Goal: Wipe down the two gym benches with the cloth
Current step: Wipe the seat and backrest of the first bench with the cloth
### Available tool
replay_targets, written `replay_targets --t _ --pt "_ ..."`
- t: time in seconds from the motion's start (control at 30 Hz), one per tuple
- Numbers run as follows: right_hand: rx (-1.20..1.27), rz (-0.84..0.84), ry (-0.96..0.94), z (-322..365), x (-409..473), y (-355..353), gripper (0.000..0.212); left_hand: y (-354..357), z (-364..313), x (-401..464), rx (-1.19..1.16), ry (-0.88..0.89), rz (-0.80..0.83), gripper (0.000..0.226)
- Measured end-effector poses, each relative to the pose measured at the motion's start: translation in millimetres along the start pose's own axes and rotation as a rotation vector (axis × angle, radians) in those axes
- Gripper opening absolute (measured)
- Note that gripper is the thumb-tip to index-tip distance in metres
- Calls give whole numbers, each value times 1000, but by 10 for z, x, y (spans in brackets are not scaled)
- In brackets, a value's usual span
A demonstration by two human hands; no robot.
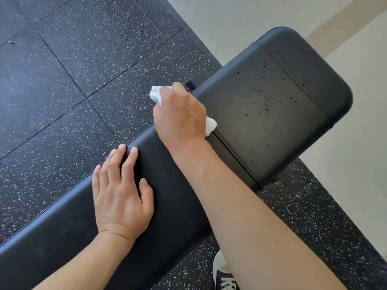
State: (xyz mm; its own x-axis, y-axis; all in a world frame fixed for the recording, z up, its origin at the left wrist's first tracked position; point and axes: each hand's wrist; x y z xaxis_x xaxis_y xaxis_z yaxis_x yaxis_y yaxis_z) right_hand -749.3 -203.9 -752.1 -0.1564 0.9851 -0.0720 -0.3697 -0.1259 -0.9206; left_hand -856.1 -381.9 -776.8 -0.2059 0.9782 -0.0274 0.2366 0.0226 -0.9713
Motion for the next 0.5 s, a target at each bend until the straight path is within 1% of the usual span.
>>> replay_targets --t 0.07,0.17,0.23,0.33,0.43,0.5 --pt "18 0 -33 -94 -160 -47 15 0 -7 -2 1 3 -1 67" --pt "70 11 -119 -345 -631 -136 21 -3 -10 -3 -2 7 -4 67" --pt "109 -15 -158 -577 -1016 -203 25 -2 -11 -3 -1 0 -3 67" --pt "98 -50 -239 -906 -1527 -251 33 -11 -18 -5 1 -13 -8 67" --pt "110 -60 -263 -1041 -1666 -237 33 -16 -29 1 -5 -22 -5 66" --pt "145 -54 -233 -942 -1523 -221 29 -15 -25 2 -7 -24 -7 66"
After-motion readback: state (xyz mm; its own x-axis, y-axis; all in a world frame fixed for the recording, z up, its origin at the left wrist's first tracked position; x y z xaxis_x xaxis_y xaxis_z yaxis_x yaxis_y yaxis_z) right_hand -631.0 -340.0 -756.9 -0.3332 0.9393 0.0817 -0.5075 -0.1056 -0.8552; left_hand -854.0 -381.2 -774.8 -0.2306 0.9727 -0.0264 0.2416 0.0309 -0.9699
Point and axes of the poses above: each hand's wrist, its own x-axis towards the middle knuckle, its own y-axis out of the palm, z = x × y, and after that the axes turned 3 degrees about z, right-handed
